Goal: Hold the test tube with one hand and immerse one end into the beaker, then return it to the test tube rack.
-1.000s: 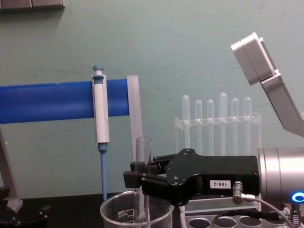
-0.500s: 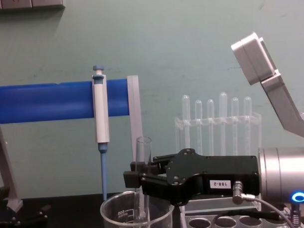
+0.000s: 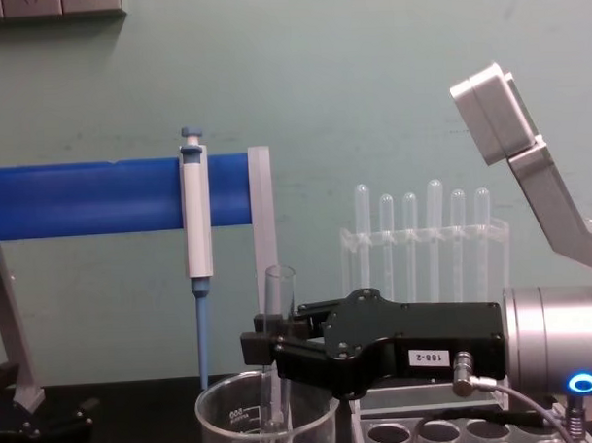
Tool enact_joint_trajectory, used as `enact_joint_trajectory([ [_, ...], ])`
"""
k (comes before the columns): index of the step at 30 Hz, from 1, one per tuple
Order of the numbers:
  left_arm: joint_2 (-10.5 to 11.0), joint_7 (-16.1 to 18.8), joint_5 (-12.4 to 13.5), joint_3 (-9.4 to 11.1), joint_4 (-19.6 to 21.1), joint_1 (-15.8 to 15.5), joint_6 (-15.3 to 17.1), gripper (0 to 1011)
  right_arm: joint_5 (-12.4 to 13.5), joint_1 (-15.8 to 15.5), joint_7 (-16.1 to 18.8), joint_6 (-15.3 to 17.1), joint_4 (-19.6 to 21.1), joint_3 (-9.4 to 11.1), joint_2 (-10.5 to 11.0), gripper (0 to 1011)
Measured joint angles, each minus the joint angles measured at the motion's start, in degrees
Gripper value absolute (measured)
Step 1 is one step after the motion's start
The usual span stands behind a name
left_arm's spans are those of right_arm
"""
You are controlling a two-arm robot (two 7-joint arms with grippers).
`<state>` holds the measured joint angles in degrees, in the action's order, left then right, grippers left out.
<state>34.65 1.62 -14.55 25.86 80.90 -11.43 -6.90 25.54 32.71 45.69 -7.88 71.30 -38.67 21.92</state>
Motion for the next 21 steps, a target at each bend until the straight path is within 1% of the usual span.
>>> enact_joint_trajectory([
  [21,0.0,0.0,0.0,0.0,0.0,0.0,0.0,1000,0.0,0.0,0.0,0.0,0.0,0.0,0.0,225],
])
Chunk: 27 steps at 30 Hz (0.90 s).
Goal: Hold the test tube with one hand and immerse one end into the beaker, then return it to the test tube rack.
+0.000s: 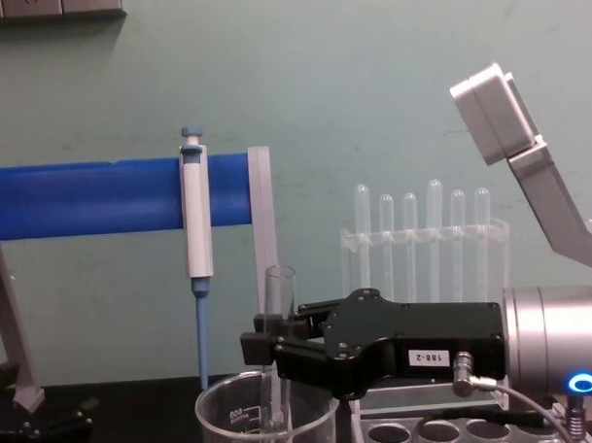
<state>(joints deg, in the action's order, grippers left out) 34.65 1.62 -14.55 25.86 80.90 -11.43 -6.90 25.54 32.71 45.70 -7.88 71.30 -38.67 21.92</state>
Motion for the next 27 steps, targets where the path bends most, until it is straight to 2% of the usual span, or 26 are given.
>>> enact_joint_trajectory([
  [27,0.0,0.0,0.0,0.0,0.0,0.0,0.0,1000,0.0,0.0,0.0,0.0,0.0,0.0,0.0,225],
])
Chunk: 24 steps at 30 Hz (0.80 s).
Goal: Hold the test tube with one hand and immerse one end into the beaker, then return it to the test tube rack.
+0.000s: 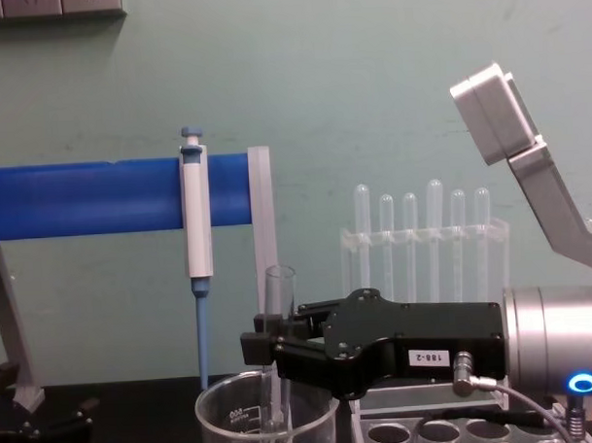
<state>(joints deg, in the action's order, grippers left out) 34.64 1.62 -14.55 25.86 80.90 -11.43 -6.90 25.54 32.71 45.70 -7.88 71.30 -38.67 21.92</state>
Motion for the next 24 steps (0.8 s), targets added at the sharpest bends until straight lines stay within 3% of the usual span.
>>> enact_joint_trajectory([
  [24,0.0,0.0,0.0,0.0,0.0,0.0,0.0,1000,0.0,0.0,0.0,0.0,0.0,0.0,0.0,225],
])
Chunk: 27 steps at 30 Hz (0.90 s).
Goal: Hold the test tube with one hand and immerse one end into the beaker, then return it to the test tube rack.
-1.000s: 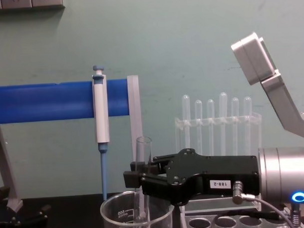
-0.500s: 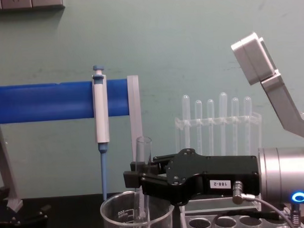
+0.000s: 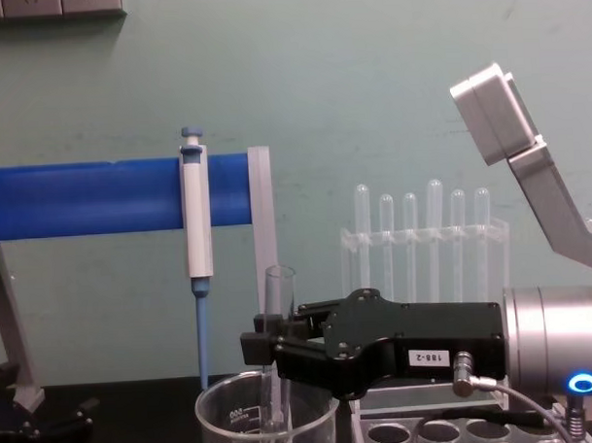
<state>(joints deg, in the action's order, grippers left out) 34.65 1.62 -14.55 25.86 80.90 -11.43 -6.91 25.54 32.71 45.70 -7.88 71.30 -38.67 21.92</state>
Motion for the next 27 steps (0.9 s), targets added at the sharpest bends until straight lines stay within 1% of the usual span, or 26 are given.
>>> enact_joint_trajectory([
  [27,0.0,0.0,0.0,0.0,0.0,0.0,0.0,1000,0.0,0.0,0.0,0.0,0.0,0.0,0.0,225],
])
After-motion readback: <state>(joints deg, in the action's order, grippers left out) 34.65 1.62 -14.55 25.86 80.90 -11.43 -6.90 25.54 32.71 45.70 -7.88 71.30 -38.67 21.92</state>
